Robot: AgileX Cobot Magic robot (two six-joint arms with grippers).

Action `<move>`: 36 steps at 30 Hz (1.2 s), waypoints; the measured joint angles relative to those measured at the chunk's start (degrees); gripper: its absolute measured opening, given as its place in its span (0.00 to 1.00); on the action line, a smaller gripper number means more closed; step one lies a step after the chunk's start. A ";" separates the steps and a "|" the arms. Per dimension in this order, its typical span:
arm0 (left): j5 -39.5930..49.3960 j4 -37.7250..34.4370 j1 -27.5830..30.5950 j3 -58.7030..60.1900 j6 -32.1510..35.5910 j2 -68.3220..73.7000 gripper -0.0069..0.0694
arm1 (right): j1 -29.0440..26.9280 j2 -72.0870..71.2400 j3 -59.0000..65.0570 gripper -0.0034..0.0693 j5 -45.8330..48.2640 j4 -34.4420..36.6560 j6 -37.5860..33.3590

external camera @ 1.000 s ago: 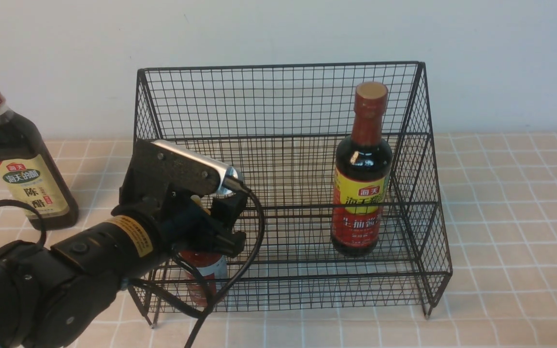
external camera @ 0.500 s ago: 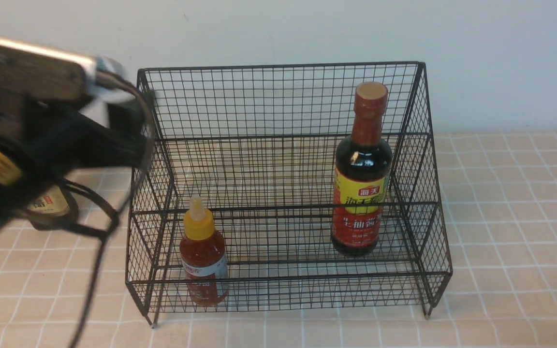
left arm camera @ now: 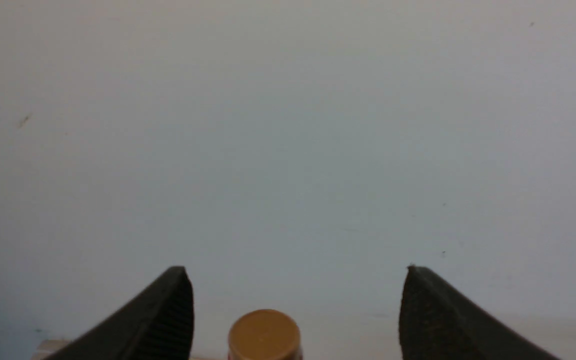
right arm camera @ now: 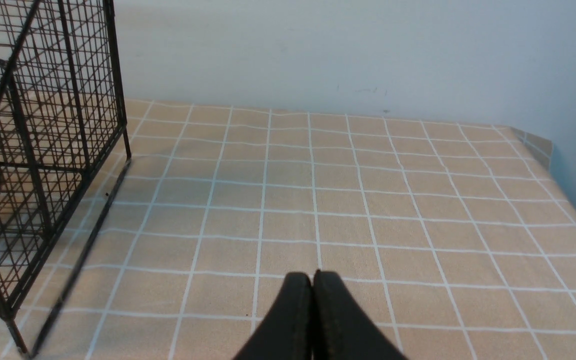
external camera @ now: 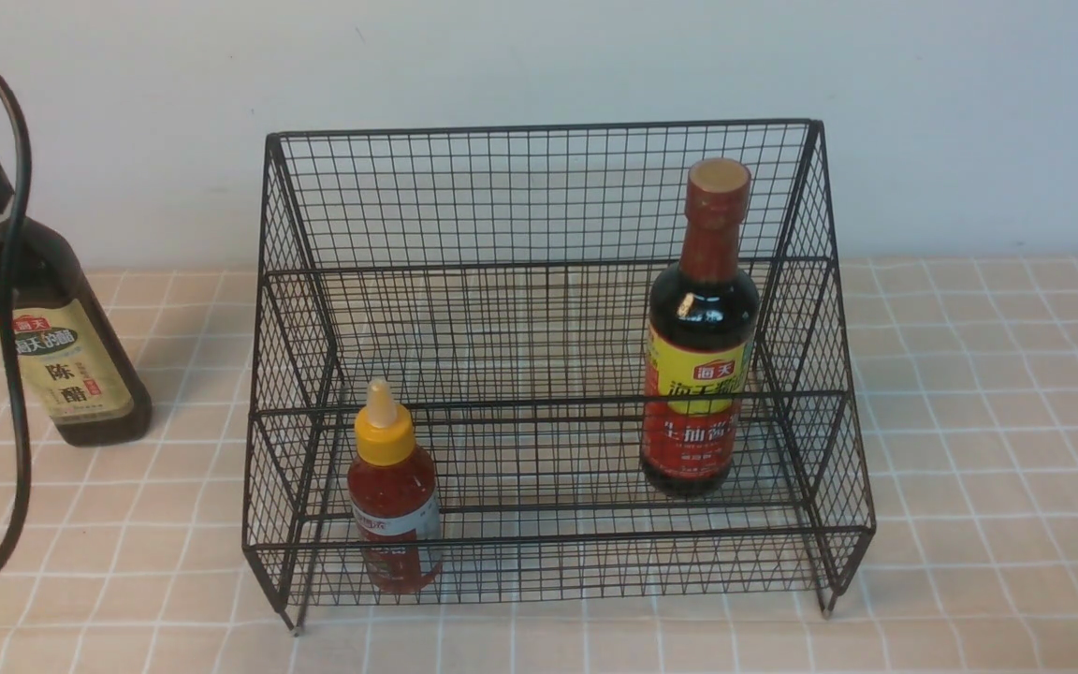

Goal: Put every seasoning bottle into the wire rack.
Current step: Use the left arm to grab the condiment bottle closest to it

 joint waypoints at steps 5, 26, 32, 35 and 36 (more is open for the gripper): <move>-0.14 -0.02 0.81 -3.73 0.00 5.72 0.75 | 0.00 0.00 0.00 0.03 0.00 0.00 0.00; -1.61 -1.67 2.37 -10.44 0.00 21.76 0.75 | 0.00 0.00 0.00 0.03 0.01 0.00 0.00; -1.61 -1.67 2.37 -10.44 0.00 23.46 0.68 | 0.00 0.00 0.00 0.03 0.01 0.00 0.00; -1.61 -1.21 2.37 -10.49 0.00 23.54 0.48 | 0.00 0.00 0.00 0.03 0.01 0.00 0.00; -1.46 -0.79 2.37 -10.49 0.00 23.43 0.49 | 0.00 0.00 0.00 0.03 0.01 0.00 0.00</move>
